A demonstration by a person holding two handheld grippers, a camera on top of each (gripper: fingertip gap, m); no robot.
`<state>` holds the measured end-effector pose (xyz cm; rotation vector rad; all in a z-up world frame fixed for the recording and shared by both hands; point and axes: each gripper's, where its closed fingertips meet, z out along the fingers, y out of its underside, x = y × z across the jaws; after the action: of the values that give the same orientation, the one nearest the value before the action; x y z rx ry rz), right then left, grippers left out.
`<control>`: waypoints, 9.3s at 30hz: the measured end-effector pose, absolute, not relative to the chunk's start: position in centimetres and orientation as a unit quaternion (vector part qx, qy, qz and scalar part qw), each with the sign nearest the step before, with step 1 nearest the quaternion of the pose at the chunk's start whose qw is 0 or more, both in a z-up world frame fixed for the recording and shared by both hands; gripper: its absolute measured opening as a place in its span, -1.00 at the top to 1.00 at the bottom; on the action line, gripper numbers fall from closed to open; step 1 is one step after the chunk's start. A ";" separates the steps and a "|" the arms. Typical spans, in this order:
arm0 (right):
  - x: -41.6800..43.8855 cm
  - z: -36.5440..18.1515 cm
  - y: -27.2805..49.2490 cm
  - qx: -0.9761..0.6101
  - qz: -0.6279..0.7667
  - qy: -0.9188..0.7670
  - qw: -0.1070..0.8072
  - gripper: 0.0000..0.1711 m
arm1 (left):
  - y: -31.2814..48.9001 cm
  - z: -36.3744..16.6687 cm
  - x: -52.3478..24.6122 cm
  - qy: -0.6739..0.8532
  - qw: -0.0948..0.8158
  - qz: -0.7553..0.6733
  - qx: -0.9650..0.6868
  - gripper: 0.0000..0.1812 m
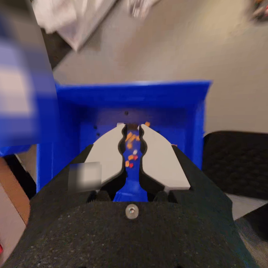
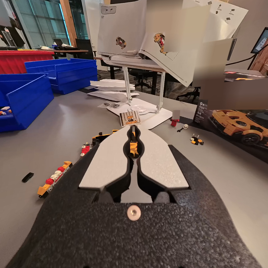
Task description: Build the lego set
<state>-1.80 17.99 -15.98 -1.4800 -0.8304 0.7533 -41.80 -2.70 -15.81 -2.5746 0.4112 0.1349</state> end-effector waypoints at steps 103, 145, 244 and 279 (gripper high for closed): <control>-4.7 -26.0 3.7 -0.577 0.283 -0.748 0.164 0.82 | 4.2 -24.2 -10.7 0.336 0.405 -0.225 -0.820 0.99; -6.3 -27.4 4.2 -0.421 0.179 -0.888 0.046 0.75 | 3.8 -26.6 -9.5 0.386 0.372 -0.208 -0.818 0.88; -4.1 -26.5 9.0 -0.623 0.145 -0.757 0.132 0.94 | 2.8 -25.0 -13.1 0.355 0.416 -0.233 -0.804 0.84; -8.2 -25.3 4.0 -0.539 0.133 -0.829 0.066 0.93 | 3.5 -26.5 -9.3 0.484 0.371 -0.232 -0.758 0.90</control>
<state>-8.16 4.00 -25.34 -1.6250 -2.5018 0.4021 -9.32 3.50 -26.47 -1.9437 1.2403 -0.5946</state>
